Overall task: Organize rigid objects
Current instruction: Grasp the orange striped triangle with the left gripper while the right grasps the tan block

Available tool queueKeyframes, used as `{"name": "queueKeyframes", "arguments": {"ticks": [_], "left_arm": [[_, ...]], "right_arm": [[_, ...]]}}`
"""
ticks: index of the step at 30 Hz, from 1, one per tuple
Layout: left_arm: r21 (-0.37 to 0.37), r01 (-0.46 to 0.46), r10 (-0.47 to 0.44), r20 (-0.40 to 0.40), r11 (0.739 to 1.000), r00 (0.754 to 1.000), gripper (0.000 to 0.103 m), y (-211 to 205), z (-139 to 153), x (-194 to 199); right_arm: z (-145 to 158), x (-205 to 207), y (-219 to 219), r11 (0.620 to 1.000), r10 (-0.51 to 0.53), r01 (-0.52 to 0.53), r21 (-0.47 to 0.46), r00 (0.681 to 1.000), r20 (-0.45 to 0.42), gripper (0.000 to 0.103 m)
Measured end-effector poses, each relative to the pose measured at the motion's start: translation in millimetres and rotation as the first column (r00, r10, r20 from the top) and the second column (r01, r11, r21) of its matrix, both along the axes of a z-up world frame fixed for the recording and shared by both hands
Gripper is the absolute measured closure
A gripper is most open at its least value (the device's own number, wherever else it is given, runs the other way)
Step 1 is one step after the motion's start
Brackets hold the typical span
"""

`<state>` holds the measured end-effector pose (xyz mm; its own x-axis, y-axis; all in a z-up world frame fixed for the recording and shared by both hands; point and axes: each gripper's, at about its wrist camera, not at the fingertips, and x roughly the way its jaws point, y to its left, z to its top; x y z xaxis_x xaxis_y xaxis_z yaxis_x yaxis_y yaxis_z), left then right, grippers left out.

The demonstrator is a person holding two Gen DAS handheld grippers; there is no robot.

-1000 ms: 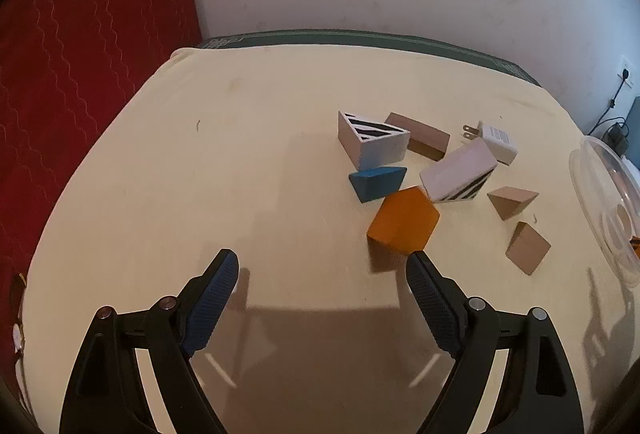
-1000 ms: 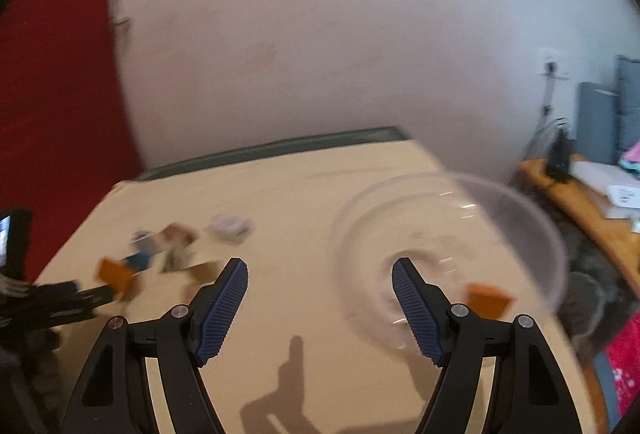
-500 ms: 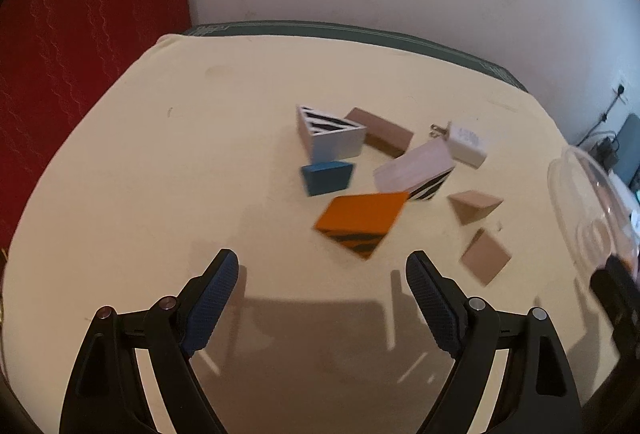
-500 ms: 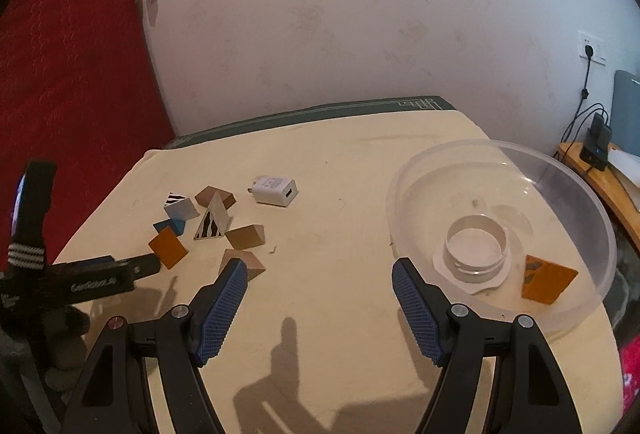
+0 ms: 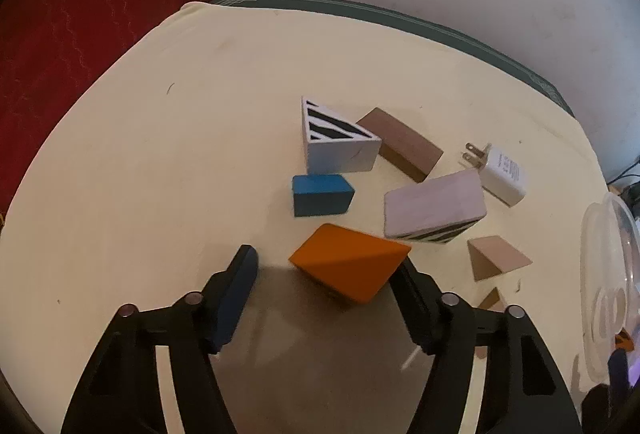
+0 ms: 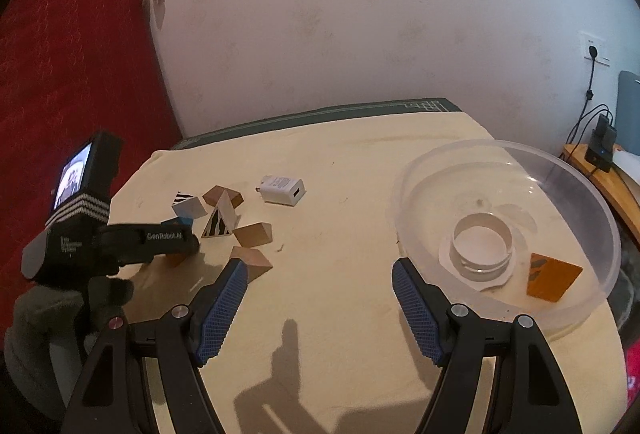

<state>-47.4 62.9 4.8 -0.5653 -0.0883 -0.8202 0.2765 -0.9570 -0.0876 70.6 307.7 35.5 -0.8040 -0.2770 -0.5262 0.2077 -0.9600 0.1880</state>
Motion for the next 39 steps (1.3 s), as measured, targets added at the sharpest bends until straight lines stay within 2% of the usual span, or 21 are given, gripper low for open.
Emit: {"name": "queueKeyframes", "arguments": {"ticks": [8,14,19,20,24,26,29,33,39], "left_arm": [[0.028,-0.008,0.008,-0.006,1.000,1.000,0.038,0,0,-5],[0.024,0.039,-0.039,-0.026,0.999,0.999,0.056,-1,4,3],[-0.002,0.101,-0.101,-0.066,0.995,0.993,0.061,4,10,16],[-0.004,0.118,-0.118,-0.082,0.993,0.990,0.068,3,13,21],[-0.032,0.148,-0.151,-0.133,0.988,0.979,0.080,-3,23,34],[-0.031,0.155,-0.158,-0.145,0.987,0.977,0.080,-12,25,39],[0.011,0.175,-0.171,-0.157,0.984,0.973,0.080,-27,24,41],[0.039,0.187,-0.179,-0.157,0.982,0.971,0.080,-38,21,45],[0.084,0.211,-0.195,-0.167,0.974,0.967,0.079,-41,19,49]], "right_arm": [[-1,-1,-5,1.000,-0.005,0.005,0.029,1.000,0.015,0.025],[-2,-3,-8,0.999,-0.005,0.003,0.034,0.999,0.035,0.025],[-6,-5,-14,1.000,0.019,-0.020,0.010,0.996,0.083,0.025],[-6,-5,-17,1.000,0.023,-0.024,0.012,0.996,0.089,0.025],[-9,-10,-31,0.998,0.068,-0.067,-0.015,0.987,0.144,0.025],[-11,-14,-39,0.996,0.086,-0.082,-0.028,0.981,0.173,0.025],[-15,-21,-48,0.995,0.097,-0.090,-0.041,0.973,0.209,0.025],[-20,-32,-59,0.995,0.087,-0.072,-0.063,0.959,0.270,0.030],[-22,-47,-70,0.997,0.062,-0.042,-0.072,0.948,0.312,0.046]]}}
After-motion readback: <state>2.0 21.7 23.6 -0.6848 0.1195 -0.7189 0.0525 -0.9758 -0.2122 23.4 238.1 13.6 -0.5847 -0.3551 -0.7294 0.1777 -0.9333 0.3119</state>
